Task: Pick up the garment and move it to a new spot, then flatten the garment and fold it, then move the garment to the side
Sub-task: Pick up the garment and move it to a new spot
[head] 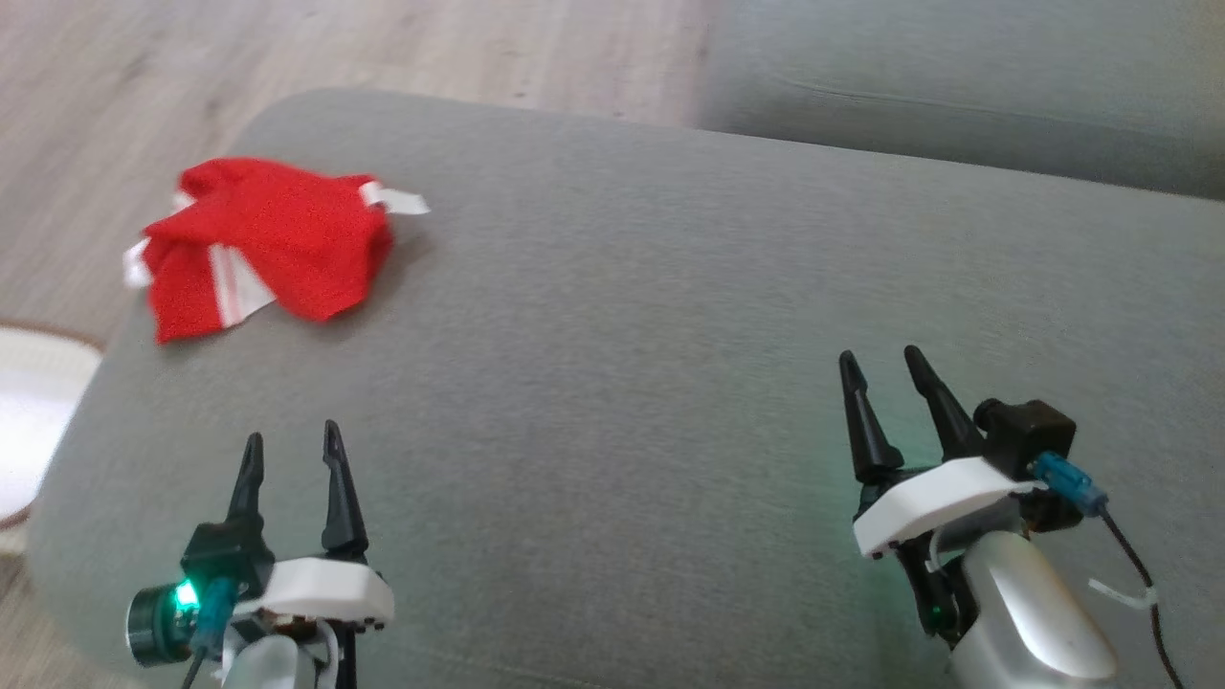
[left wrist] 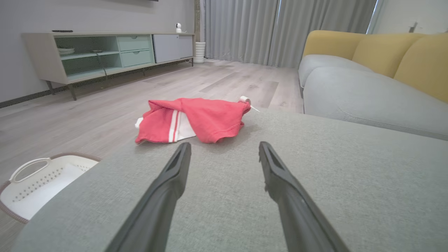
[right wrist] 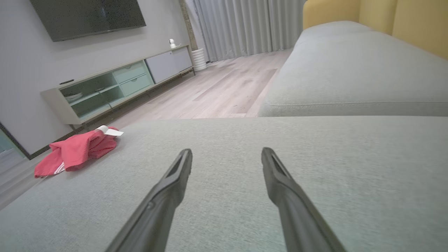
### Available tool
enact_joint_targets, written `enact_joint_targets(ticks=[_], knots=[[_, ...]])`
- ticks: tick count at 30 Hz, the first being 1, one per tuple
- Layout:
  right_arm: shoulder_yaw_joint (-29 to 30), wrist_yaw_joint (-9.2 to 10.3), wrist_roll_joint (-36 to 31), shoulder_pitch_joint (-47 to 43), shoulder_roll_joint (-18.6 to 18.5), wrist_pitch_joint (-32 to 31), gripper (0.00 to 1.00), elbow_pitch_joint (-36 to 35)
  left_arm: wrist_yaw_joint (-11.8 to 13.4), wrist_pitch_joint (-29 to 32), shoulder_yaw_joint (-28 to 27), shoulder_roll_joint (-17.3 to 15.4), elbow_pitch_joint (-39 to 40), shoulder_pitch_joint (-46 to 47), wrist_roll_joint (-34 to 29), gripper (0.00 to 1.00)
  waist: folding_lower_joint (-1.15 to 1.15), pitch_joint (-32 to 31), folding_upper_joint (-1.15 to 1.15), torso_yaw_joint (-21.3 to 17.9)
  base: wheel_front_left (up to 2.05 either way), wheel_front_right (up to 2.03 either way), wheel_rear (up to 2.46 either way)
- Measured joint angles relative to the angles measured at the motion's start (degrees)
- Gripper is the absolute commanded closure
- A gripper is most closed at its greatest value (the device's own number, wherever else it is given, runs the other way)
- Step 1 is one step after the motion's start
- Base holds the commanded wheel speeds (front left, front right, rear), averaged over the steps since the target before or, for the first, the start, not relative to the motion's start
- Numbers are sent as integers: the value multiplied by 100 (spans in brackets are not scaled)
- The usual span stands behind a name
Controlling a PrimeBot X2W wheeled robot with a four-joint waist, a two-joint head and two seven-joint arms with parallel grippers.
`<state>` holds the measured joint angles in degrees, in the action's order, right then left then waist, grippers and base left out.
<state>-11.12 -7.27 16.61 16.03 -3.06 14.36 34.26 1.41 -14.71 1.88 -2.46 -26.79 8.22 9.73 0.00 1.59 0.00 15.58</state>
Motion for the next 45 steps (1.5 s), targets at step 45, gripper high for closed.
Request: enact_joint_targets(ticks=[45], knots=[[68, 0, -528, 645, -10, 0, 0, 330, -200, 0, -581, 18, 92, 210, 216, 0, 0, 820, 0, 1031, 0, 0, 0]])
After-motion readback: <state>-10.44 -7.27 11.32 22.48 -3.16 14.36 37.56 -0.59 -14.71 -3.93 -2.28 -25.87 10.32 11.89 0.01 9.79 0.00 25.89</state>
